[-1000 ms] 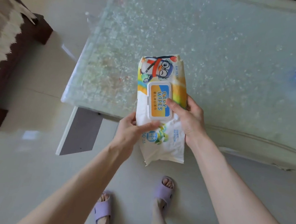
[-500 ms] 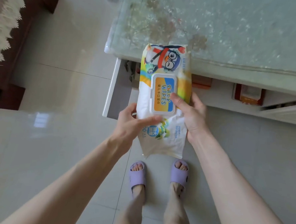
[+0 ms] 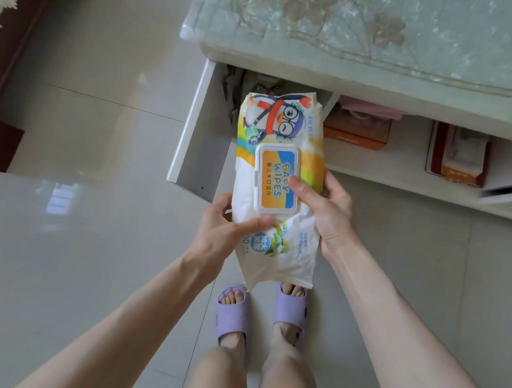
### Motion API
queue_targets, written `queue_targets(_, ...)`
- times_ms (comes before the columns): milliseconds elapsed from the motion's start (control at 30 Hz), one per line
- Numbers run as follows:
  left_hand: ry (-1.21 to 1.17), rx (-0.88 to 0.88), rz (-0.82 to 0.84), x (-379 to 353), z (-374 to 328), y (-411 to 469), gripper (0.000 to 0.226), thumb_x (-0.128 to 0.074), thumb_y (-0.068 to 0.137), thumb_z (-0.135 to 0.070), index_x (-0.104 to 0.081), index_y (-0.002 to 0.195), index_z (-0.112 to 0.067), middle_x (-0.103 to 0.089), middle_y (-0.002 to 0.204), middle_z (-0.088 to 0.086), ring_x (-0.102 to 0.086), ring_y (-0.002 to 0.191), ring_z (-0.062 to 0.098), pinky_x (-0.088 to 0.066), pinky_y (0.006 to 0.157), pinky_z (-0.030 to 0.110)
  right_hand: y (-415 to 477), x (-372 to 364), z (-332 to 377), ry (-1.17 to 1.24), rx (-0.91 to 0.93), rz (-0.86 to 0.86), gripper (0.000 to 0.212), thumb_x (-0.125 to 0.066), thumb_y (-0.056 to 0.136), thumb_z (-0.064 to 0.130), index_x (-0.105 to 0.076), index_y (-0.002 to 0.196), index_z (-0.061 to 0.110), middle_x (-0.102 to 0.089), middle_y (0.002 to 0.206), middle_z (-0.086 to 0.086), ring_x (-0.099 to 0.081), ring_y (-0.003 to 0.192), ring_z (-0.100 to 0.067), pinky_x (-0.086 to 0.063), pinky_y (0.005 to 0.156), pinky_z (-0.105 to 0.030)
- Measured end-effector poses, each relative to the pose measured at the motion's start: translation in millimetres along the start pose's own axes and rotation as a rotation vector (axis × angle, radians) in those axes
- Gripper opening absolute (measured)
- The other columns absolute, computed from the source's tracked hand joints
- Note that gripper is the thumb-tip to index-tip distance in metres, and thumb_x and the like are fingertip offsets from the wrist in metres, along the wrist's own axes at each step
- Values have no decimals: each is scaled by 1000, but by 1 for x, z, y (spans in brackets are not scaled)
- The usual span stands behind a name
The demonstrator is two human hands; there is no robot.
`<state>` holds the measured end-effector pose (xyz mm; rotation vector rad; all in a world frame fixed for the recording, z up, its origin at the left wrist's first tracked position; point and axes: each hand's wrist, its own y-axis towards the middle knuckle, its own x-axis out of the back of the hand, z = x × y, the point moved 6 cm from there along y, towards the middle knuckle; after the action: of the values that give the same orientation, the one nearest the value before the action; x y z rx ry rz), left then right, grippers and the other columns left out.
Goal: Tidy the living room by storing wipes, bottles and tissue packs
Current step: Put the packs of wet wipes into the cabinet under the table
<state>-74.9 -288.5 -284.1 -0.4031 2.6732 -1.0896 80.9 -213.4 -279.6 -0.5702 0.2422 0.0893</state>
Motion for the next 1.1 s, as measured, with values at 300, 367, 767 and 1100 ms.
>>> queue_targets(300,30,-116,-26,1,37,105,67,-91,55,-17,-63,115,-9,-73,107,10,-73,89,28,-59,79,42,94,17,-55,-15,67,27,38,-81,69,18,-68,105,17,-76,97,-6,-74,87,-25,-59,70,-34)
queue_targets(367,20,-158,-38,4,43,132,56,-88,63,-14,-64,114,-11,-73,106,8,-74,87,26,-60,76,40,119,18,-64,-8,99,45,32,-78,75,12,-67,104,16,-76,96,-7,-74,84,-24,-59,67,-32)
queue_targets(767,-51,-353,-15,8,29,219,49,-79,75,-12,-60,120,-6,-71,114,12,-72,95,30,-58,84,47,211,9,-79,1,211,161,34,-76,79,12,-65,112,13,-74,103,-10,-72,92,-28,-57,84,-49)
queue_targets(1100,-162,-493,-75,13,-1,252,42,-78,76,-9,-59,114,-9,-75,97,8,-74,80,24,-59,64,35,243,-11,-61,12,299,212,41,-75,79,8,-63,118,10,-72,110,-11,-71,98,-27,-56,88,-47)
